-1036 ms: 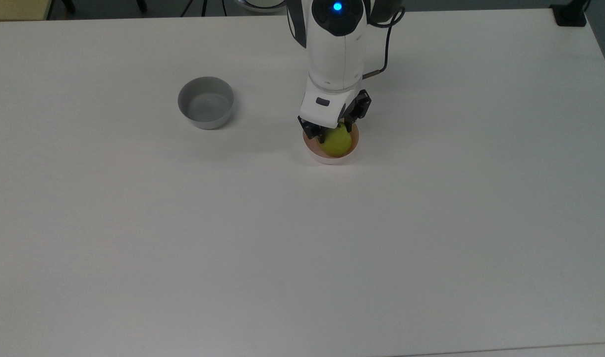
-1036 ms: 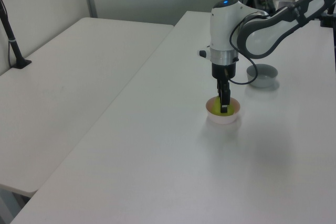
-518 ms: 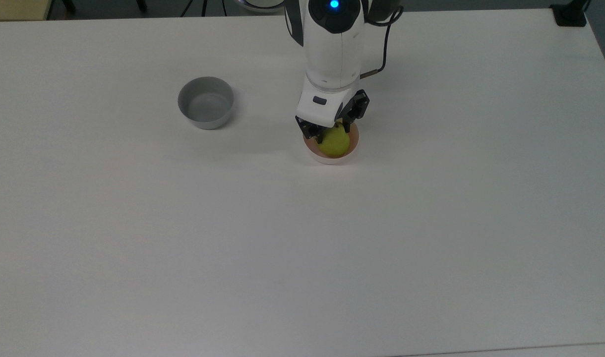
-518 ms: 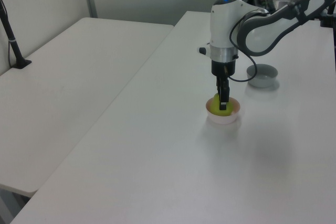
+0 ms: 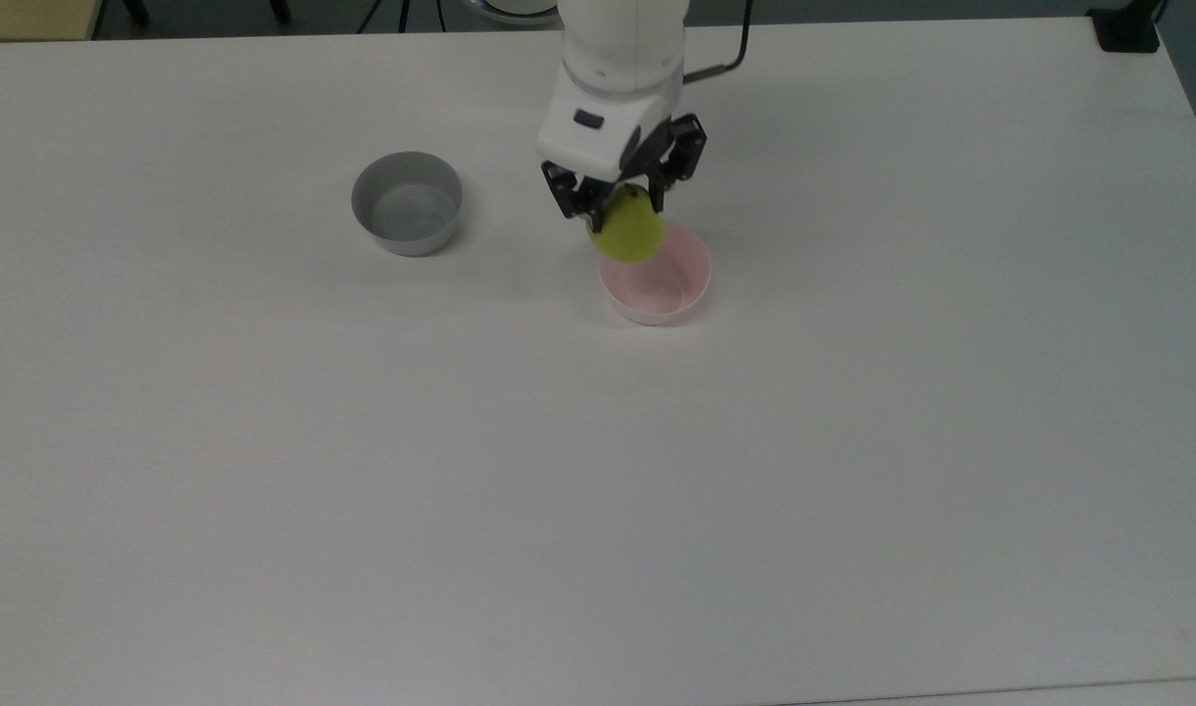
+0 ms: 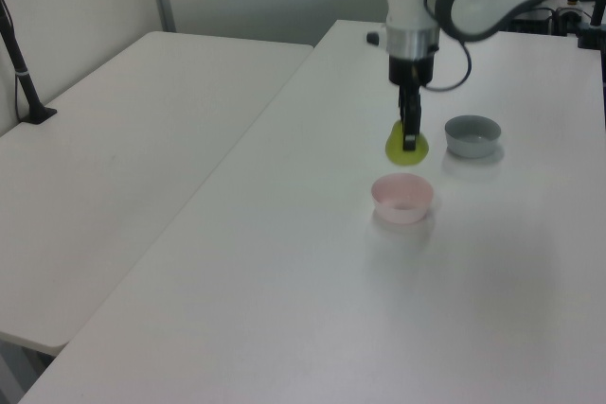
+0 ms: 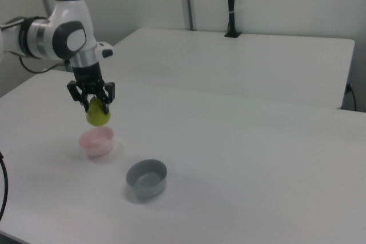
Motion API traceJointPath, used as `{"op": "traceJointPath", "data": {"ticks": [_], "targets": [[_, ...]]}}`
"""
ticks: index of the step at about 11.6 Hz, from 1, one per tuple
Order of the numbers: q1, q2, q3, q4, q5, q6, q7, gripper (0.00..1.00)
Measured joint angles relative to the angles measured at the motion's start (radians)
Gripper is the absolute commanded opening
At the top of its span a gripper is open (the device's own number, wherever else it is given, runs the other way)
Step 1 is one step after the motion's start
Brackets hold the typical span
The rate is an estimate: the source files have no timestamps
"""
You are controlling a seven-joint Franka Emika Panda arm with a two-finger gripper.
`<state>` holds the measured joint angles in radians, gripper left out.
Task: Pick up a pear from the bowl
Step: 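Lift the pear out of the pink bowl, then carry the pear past the grey bowl and lower it to the table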
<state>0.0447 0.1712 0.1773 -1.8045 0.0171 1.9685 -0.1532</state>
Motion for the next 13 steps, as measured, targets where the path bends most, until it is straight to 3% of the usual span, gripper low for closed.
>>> {"op": "traceJointPath", "data": {"ticks": [6, 9, 13], "targets": [[-0.066, -0.070, -0.017, 0.151, 0.000, -0.234, 0.002, 0.00], [-0.071, -0.085, -0.084, 0.257, 0.000, -0.360, 0.001, 0.00], [-0.144, -0.098, -0.128, 0.276, 0.000, -0.365, -0.152, 0.00]]}}
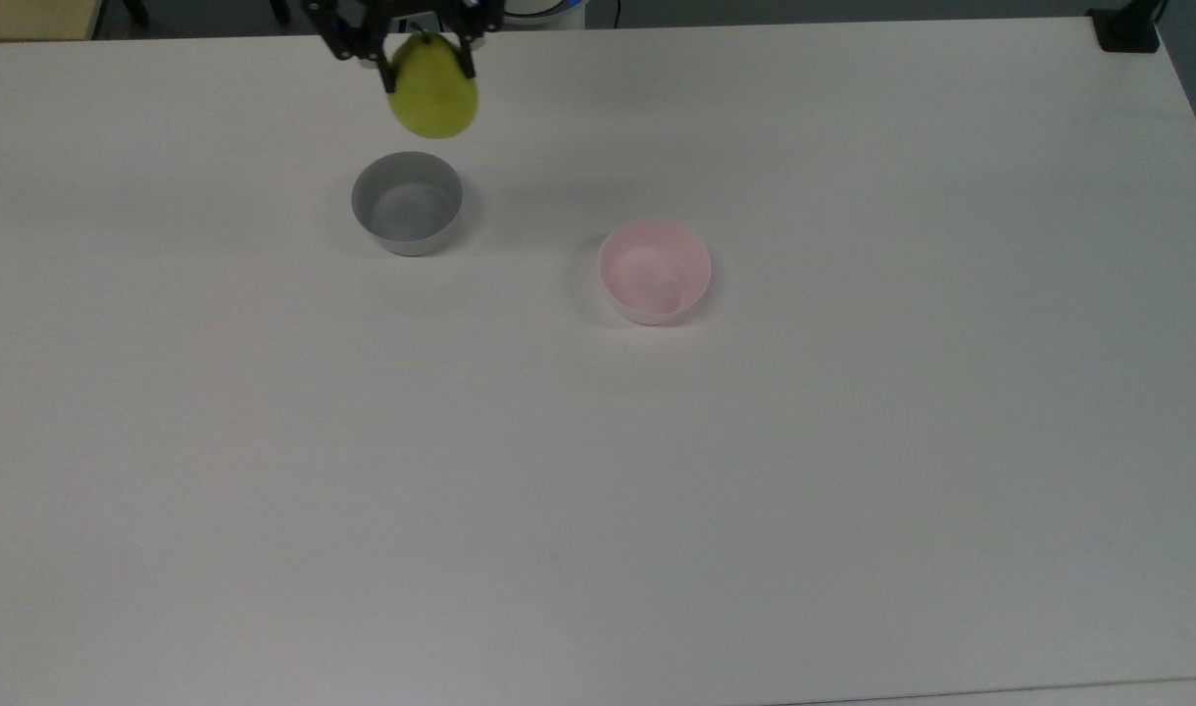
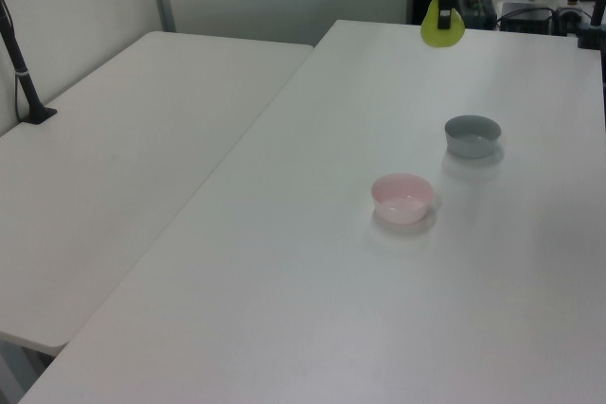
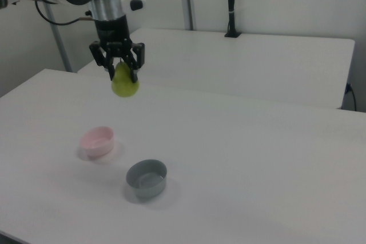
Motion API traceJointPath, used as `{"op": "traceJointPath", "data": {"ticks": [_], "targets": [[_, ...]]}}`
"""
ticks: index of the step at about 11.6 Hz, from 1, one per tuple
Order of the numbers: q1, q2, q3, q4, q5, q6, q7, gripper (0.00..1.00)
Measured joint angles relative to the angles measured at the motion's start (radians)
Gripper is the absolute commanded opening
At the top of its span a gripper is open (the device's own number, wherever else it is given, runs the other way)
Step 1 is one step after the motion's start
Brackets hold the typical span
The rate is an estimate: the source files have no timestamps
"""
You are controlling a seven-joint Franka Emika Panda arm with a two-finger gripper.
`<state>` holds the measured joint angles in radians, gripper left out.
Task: Pick up a pear from the bowl
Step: 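Carry the pear past the grey bowl and lower it to the table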
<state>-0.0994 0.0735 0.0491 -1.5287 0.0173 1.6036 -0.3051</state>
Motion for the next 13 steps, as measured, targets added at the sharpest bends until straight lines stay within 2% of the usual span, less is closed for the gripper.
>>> {"op": "traceJointPath", "data": {"ticks": [5, 8, 10, 13], "targets": [[-0.145, 0.015, -0.011, -0.006, 0.020, 0.116, -0.175, 0.00], [-0.170, 0.089, -0.089, -0.053, 0.020, 0.247, -0.259, 0.00], [-0.176, 0.160, -0.124, -0.076, 0.020, 0.345, -0.284, 0.00], [-0.186, 0.244, -0.141, -0.080, 0.021, 0.407, -0.333, 0.00]]}}
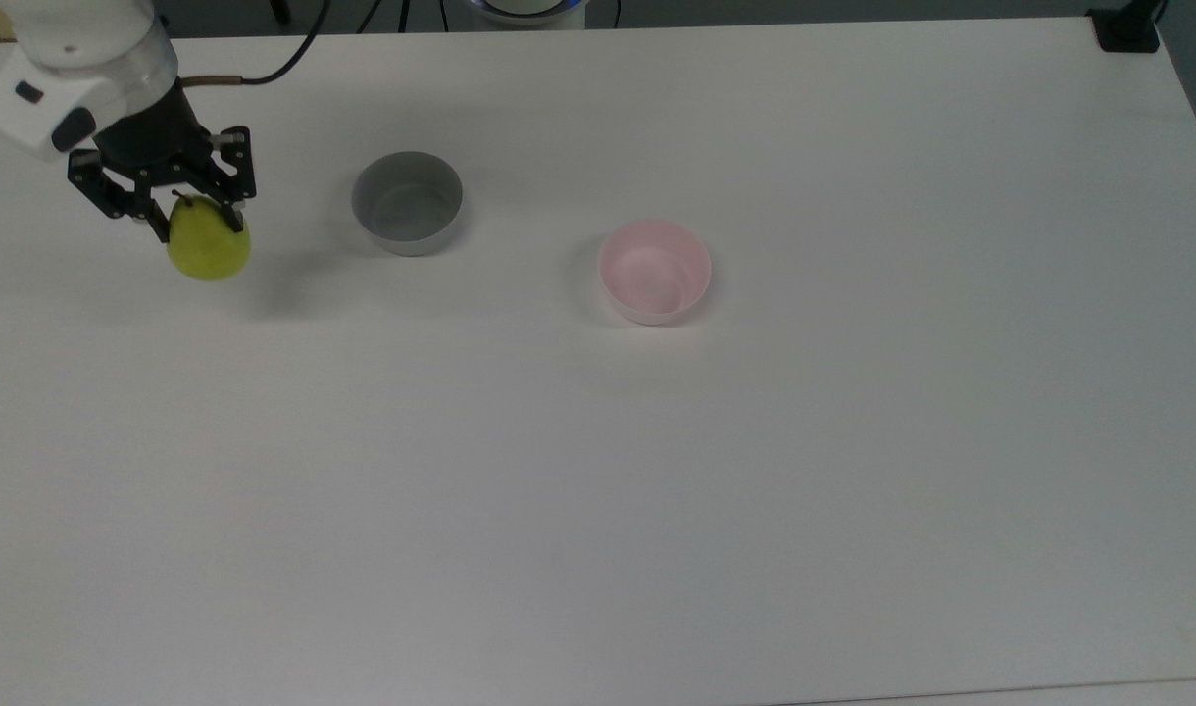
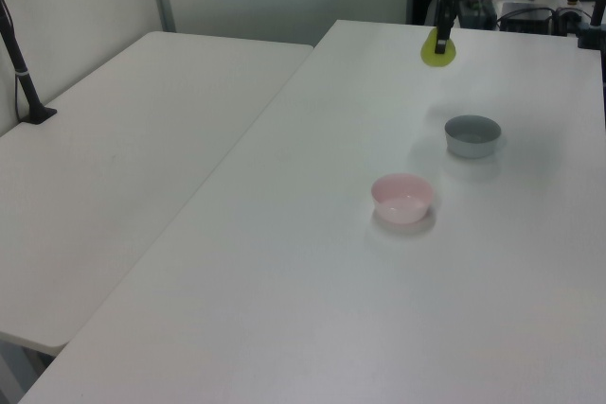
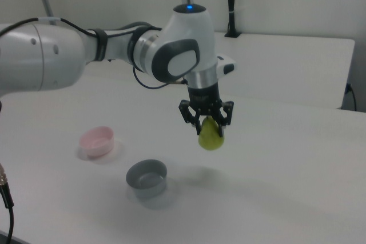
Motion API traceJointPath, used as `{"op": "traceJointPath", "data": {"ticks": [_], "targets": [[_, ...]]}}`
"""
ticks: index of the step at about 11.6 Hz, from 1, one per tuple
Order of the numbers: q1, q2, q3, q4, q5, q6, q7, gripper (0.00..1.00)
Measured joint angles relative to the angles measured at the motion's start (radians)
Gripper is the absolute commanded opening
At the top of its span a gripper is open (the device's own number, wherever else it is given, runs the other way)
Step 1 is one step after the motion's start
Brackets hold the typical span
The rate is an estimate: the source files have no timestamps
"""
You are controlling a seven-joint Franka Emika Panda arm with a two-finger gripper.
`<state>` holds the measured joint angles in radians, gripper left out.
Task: Pick up a pear from the bowl
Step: 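Carry the pear past the grey bowl and lower it to the table, then open the gripper to release the pear upright on the table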
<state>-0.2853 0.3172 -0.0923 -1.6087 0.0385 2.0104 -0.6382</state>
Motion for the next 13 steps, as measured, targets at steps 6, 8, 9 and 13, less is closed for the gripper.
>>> {"op": "traceJointPath", "data": {"ticks": [6, 8, 9, 13], "targets": [[-0.023, 0.116, -0.001, -0.033, 0.068, 0.119, -0.042, 0.03], [-0.023, 0.138, -0.001, -0.034, 0.106, 0.135, -0.042, 0.38], [-0.022, 0.145, -0.001, -0.034, 0.114, 0.135, -0.042, 0.57], [-0.022, 0.146, -0.001, -0.034, 0.114, 0.136, -0.041, 1.00]]}}
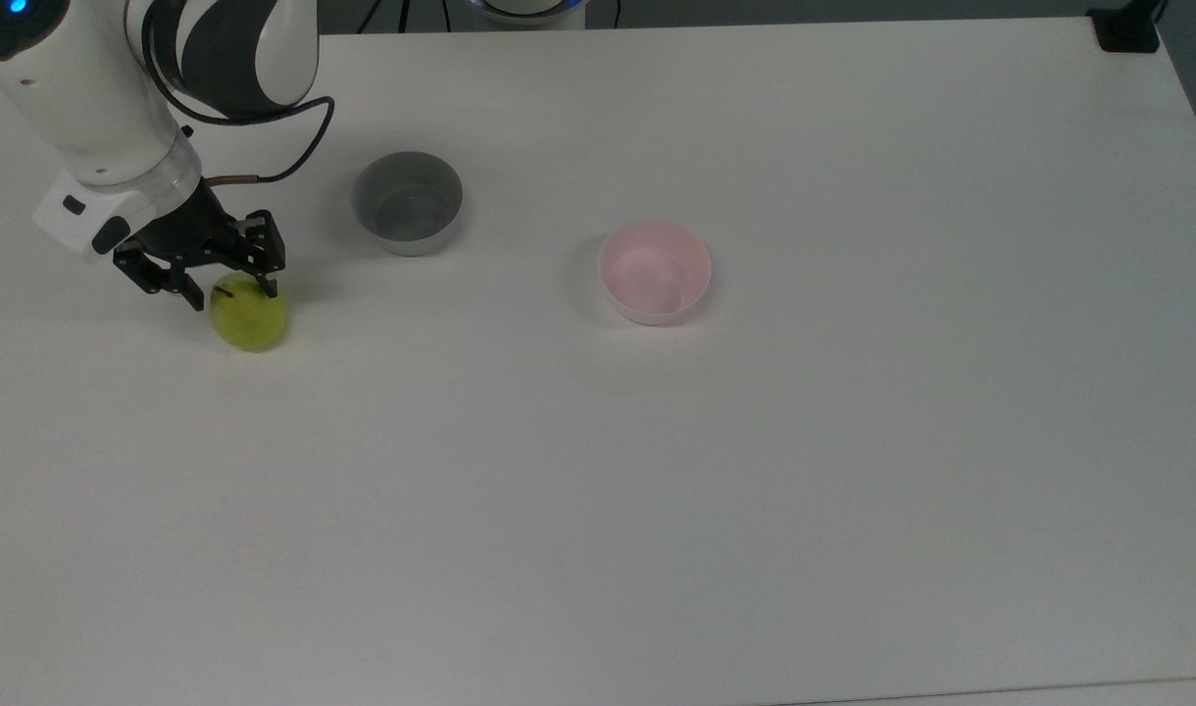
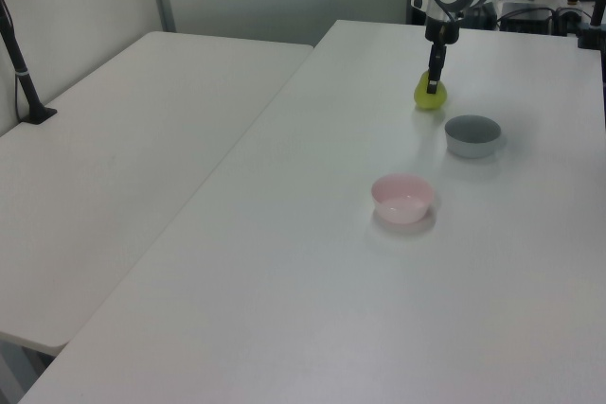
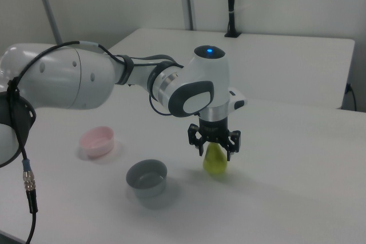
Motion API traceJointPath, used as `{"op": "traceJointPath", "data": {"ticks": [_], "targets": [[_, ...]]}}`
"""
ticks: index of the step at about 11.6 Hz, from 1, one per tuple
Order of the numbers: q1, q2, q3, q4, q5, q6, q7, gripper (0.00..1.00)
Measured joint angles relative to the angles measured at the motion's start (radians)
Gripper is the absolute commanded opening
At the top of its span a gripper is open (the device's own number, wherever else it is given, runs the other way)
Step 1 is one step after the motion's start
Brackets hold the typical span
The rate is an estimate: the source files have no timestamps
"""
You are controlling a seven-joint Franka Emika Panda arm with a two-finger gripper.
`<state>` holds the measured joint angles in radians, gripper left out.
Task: Pick up a pear from the bowl
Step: 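Open the gripper to release the pear upright on the table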
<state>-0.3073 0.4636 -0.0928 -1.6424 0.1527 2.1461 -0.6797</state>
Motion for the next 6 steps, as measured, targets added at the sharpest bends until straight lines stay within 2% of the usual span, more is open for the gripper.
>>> {"op": "traceJointPath", "data": {"ticks": [4, 6], "targets": [[0.000, -0.008, 0.000, 0.006, 0.000, 0.000, 0.021, 1.00], [0.001, -0.041, 0.000, 0.013, 0.000, -0.036, 0.044, 1.00]]}}
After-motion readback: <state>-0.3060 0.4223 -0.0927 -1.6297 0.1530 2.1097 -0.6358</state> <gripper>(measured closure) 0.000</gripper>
